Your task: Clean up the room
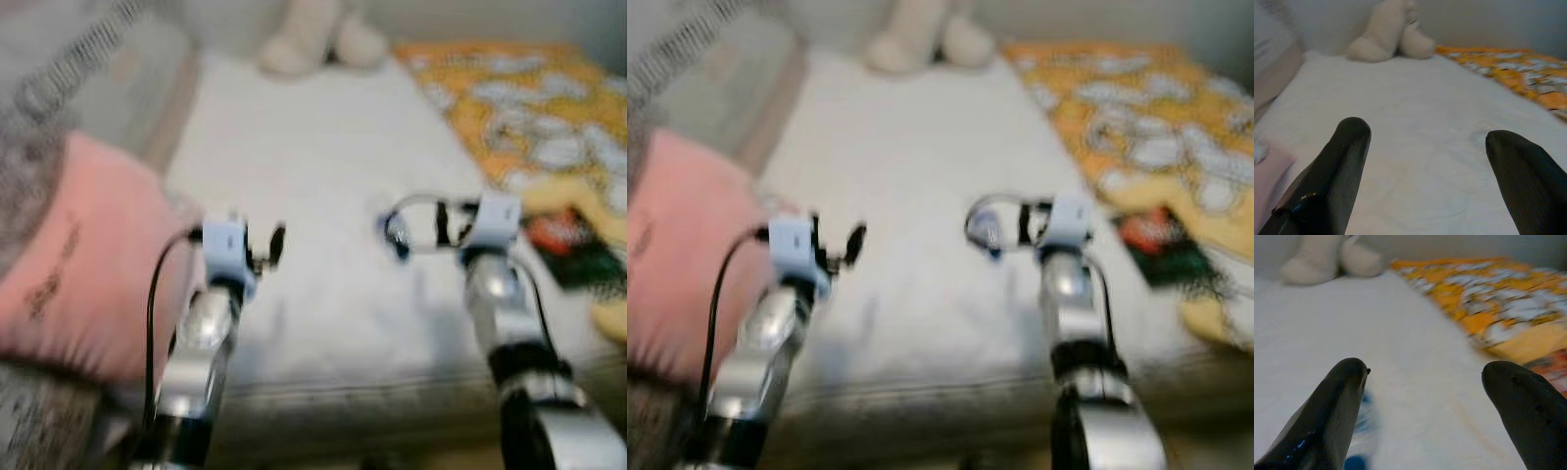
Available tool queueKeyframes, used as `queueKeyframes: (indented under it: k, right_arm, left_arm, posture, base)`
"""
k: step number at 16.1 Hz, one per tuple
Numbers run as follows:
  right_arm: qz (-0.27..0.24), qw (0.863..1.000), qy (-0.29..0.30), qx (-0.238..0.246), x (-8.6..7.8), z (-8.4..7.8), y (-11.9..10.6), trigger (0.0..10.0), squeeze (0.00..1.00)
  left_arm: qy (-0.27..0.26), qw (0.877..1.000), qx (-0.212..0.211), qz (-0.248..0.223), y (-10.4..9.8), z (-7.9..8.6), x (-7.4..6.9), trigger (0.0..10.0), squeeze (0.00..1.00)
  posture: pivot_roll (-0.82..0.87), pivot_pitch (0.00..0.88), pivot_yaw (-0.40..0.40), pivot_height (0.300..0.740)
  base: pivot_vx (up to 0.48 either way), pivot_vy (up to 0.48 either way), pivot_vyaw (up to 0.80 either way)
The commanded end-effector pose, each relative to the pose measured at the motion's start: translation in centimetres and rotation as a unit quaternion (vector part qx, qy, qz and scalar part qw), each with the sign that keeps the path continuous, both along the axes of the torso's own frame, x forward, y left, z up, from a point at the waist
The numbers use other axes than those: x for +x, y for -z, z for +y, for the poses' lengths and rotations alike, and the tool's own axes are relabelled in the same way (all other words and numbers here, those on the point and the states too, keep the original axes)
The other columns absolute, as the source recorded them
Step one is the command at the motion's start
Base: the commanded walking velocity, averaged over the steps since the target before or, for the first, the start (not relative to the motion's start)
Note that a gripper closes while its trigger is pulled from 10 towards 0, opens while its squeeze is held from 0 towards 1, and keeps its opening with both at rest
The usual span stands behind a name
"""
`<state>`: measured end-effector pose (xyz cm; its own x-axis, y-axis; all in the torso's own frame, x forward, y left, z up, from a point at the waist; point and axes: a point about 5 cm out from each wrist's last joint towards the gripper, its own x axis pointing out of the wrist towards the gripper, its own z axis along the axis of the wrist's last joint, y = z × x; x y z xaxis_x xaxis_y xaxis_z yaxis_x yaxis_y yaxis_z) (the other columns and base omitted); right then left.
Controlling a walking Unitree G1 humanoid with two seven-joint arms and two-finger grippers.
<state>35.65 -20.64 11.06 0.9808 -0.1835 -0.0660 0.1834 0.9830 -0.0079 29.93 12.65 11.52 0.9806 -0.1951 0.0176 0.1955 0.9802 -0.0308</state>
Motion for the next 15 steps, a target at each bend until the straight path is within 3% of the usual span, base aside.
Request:
queueKeyframes:
  k: [1, 10, 15]
  right_arm:
    - [0.0, 1.0, 0.009, 0.002, 0.4, -0.2, -0.2, 10.0, 0.0]
    - [0.052, 0.998, -0.033, 0.002, 2.0, 1.4, 0.1, 10.0, 0.0]
    - [0.077, 0.996, -0.041, 0.012, 2.2, 2.6, 0.4, 10.0, 0.0]
  left_arm:
    - [-0.001, 1.0, 0.011, 0.013, 0.3, 0.6, -0.8, 10.0, 0.0]
    - [-0.053, 0.997, 0.037, 0.047, 0.4, 2.9, -4.6, 10.0, 0.0]
    - [-0.099, 0.99, 0.064, 0.079, -0.2, 5.3, -9.1, 10.0, 0.0]
  posture:
    - [0.1, 0.041, 0.009, 0.74]
    - [0.22, 0.134, -0.025, 0.74]
    - [0.35, 0.27, -0.024, 0.74]
  base:
    - [0.0, 0.0, 0.0]
    - [0.0, 0.0, 0.0]
    - [0.0, 0.0, 0.0]
